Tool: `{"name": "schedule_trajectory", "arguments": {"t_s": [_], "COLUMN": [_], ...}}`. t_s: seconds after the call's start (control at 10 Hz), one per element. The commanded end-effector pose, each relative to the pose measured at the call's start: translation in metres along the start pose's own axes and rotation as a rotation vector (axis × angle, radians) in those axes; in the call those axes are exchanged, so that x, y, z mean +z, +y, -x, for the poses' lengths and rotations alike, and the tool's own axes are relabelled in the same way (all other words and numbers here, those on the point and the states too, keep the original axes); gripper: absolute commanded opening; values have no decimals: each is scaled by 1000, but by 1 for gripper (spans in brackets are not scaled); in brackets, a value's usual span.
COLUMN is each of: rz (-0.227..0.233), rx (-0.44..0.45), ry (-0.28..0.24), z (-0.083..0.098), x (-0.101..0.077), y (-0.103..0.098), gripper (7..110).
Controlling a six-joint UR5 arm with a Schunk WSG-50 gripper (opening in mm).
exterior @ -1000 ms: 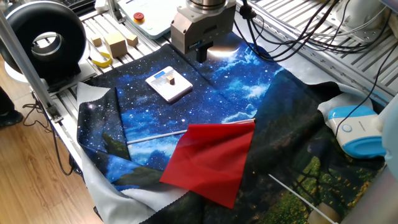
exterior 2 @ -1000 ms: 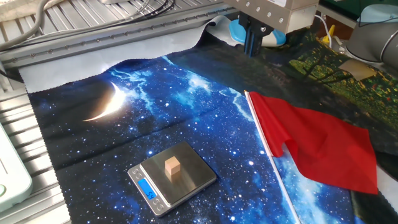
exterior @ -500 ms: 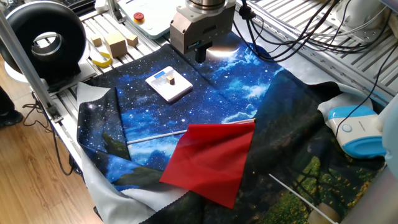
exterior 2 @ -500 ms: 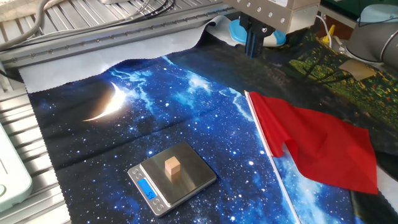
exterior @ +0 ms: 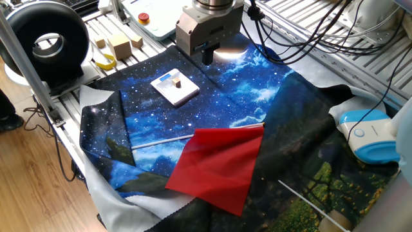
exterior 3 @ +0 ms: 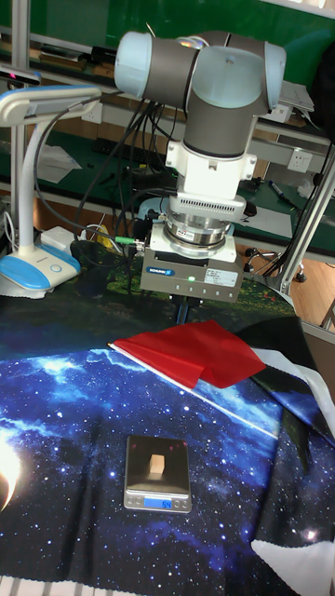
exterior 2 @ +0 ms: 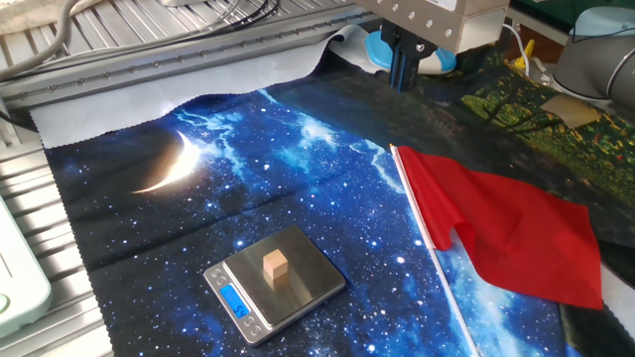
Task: Remove the object from the scale
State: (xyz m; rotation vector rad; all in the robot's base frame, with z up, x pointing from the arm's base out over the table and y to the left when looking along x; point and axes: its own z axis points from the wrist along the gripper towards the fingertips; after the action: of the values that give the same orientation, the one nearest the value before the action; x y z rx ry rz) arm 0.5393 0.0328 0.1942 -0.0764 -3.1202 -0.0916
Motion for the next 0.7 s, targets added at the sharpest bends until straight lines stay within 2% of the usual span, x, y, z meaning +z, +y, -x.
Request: {"name": "schedule_trajectory", "arguments": {"t_s": [0.0, 0.6], "rz": [12, 2], "rx": [9, 1], "ry": [1, 15], "z": [0, -4], "x": [-1, -1], "y": [3, 0], "gripper": [7, 7]}}
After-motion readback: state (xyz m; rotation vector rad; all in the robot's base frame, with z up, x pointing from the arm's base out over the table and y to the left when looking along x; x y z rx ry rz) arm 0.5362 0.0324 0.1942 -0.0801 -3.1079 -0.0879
